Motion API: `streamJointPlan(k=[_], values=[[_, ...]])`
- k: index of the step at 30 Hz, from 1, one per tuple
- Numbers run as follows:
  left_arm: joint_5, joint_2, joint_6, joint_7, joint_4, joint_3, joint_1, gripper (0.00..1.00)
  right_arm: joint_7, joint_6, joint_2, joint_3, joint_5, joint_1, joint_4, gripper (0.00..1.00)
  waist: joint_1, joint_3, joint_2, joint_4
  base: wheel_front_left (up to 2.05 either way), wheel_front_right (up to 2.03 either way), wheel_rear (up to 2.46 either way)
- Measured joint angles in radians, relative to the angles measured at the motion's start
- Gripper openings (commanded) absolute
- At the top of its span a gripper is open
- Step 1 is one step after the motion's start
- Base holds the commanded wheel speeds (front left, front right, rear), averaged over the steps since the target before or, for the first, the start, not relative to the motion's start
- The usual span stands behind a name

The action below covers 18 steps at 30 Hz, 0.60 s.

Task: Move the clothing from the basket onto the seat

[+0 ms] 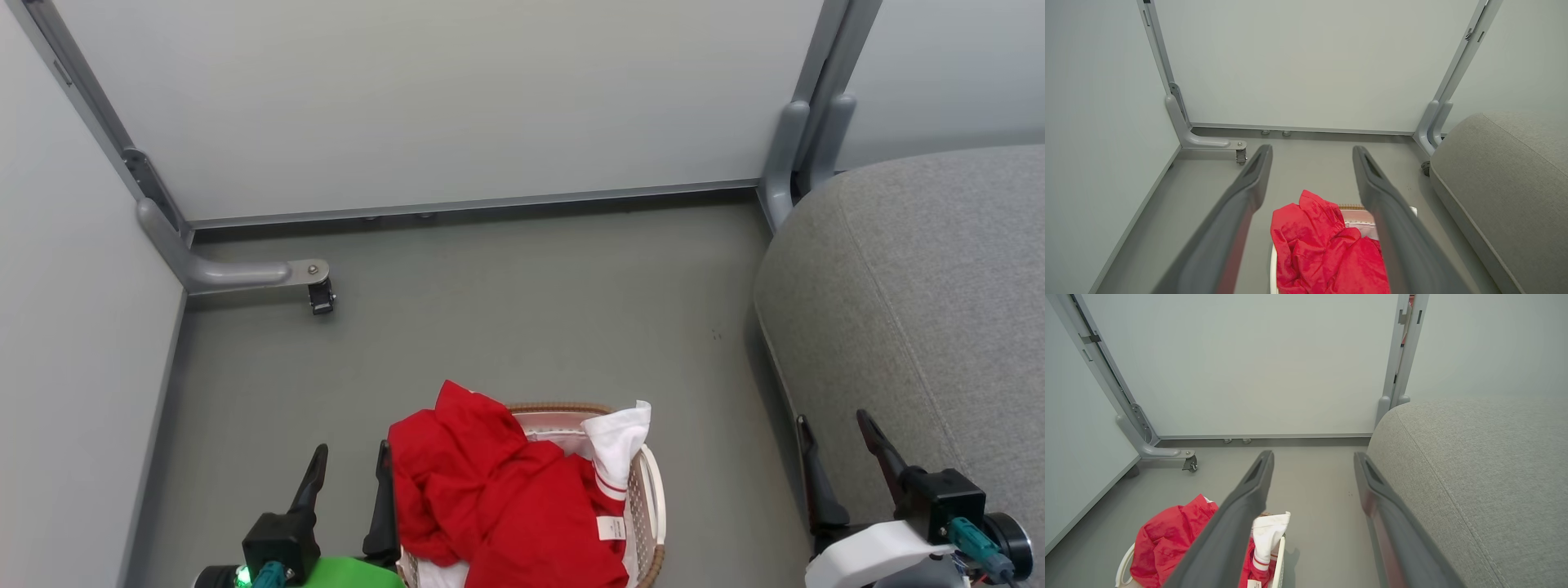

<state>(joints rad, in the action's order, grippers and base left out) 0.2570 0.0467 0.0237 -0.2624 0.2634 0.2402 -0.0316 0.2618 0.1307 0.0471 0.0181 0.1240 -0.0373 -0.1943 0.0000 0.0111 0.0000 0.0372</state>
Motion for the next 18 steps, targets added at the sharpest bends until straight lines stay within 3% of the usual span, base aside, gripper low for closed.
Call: streamJointPlan(k=[18], values=[[0.0,0.0,-0.002,0.0,0.006,0.002,0.0,1.0,0.0,0.0,0.0,-0.001,-0.002,0.0,-0.004,1.0,0.0,0.006,0.0,-0.001,0.0,0.0,0.0]])
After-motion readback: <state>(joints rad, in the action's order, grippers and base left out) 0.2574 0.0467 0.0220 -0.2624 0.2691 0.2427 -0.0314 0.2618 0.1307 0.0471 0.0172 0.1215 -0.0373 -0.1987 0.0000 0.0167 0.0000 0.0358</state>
